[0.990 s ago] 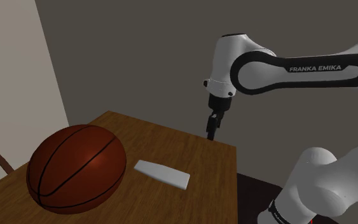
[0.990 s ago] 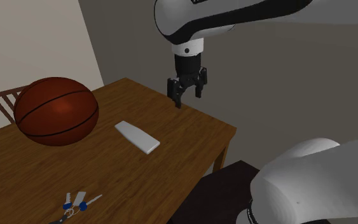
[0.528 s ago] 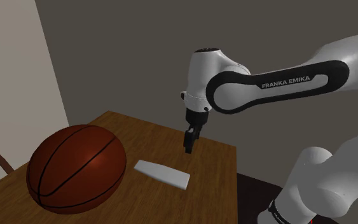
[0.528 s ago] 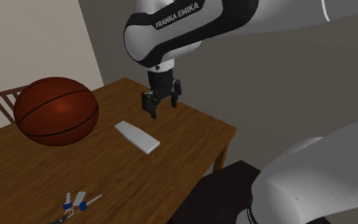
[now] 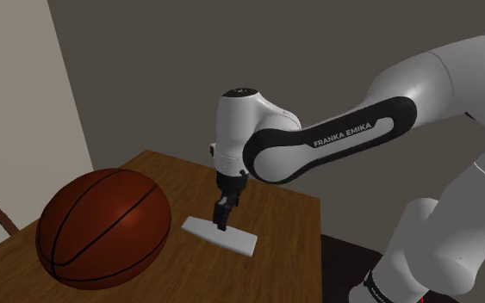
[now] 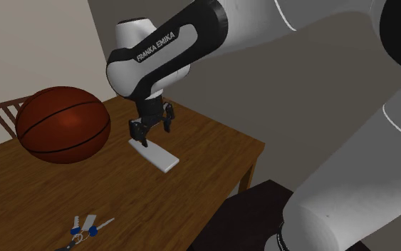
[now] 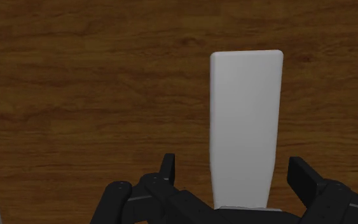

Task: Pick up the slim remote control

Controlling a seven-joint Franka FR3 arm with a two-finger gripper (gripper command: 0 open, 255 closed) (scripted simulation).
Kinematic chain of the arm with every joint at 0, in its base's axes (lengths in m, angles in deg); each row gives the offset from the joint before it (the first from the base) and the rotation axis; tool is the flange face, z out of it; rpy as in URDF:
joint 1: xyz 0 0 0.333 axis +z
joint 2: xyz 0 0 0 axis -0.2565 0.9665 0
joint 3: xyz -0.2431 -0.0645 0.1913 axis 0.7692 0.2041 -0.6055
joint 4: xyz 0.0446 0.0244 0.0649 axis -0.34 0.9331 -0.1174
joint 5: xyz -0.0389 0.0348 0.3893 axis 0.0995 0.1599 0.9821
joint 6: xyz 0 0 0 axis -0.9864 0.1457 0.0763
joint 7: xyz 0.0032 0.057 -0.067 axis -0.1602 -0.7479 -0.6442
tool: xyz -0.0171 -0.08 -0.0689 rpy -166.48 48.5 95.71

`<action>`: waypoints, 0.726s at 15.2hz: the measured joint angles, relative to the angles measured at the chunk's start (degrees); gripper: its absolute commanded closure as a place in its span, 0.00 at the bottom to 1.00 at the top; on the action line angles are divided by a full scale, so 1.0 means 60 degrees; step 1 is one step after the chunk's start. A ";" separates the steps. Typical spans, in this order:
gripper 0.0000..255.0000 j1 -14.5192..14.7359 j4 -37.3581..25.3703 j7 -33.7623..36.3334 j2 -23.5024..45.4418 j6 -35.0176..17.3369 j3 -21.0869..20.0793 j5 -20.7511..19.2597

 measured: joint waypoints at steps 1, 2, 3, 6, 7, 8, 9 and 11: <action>0.00 0.0042 -0.0135 0.0126 0.0287 -0.0173 -0.0106 -0.0113; 0.00 0.0067 -0.0275 0.0217 0.0535 -0.0292 -0.0176 -0.0217; 0.00 0.0098 -0.0313 0.0316 0.0716 -0.0437 -0.0238 -0.0288; 0.00 0.0125 -0.0199 0.0436 0.0977 -0.0808 -0.0297 -0.0401; 0.00 0.0121 -0.0162 0.0452 0.1059 -0.0922 -0.0299 -0.0440; 0.00 0.0123 -0.0089 0.0480 0.1123 -0.1055 -0.0306 -0.0472; 0.00 0.0122 -0.0035 0.0512 0.1220 -0.1197 -0.0311 -0.0519; 1.00 0.0117 0.0038 0.0539 0.1317 -0.1359 -0.0311 -0.0568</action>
